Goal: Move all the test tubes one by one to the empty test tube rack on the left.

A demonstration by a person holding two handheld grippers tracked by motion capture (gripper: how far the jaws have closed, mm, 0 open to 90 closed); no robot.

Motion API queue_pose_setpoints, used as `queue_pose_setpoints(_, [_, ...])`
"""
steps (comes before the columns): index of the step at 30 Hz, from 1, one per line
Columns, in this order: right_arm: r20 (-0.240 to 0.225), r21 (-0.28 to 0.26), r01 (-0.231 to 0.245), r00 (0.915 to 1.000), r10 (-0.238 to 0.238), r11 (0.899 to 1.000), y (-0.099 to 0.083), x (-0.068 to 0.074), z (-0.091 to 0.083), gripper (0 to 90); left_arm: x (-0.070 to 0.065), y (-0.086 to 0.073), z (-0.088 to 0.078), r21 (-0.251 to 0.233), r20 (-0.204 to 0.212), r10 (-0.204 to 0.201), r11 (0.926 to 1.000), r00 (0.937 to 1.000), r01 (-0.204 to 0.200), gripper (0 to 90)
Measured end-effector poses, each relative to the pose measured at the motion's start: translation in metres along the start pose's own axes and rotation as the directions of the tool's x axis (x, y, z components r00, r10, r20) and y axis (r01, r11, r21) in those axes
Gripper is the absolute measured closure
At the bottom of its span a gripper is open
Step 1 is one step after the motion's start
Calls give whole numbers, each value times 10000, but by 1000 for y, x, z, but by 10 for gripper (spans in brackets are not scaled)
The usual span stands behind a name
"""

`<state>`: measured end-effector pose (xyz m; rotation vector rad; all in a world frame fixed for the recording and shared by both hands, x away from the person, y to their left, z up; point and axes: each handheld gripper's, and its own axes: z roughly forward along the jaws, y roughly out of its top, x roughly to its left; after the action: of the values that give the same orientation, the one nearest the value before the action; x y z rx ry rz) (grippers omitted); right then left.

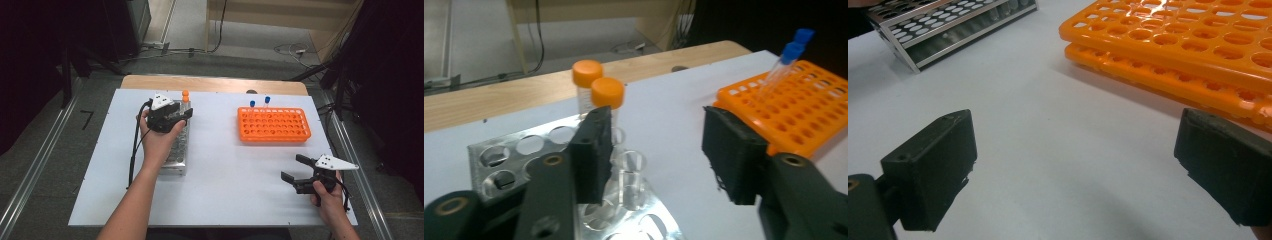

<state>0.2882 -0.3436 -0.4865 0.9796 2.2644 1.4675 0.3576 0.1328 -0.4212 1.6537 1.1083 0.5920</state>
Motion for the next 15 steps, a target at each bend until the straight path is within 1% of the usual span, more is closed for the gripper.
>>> queue_pose_setpoints(3, [21, 36, -12, 10000, 12, 10000, 2, 0, 2, 20, -5, -2, -8, -167, 257, -63, 9998, 9996, 68, 270])
queue_pose_setpoints(5, [79, 65, 18, 10000, -18, 10000, 4, 0, 4, 20, -7, -3, -15, -318, 373, -136, 9994, 9992, 148, 208])
queue_pose_setpoints(6, [122, 121, -43, 9999, 42, 9999, 5, 1, 5, 20, -7, -4, -18, -335, 447, -191, 9992, 9988, 206, 173])
queue_pose_setpoints(8, [205, 172, -83, 9998, 79, 9998, 6, 1, 8, 20, -8, -7, -26, -368, 452, -205, 9991, 9988, 222, 115])
queue_pose_setpoints(10, [232, 278, -50, 9997, 44, 9996, 8, 3, 12, 20, -9, -11, -33, -440, 507, -135, 9989, 9986, 157, 89])
queue_pose_setpoints(13, [243, 437, -6, 9997, -5, 9990, 10, 7, 17, 20, -10, -16, -43, -404, 638, -265, 9988, 9976, 291, 37])
queue_pose_setpoints(15, [241, 499, -46, 9997, 34, 9987, 13, 10, 19, 20, -11, -19, -48, -465, 762, -316, 9983, 9966, 352, 22])
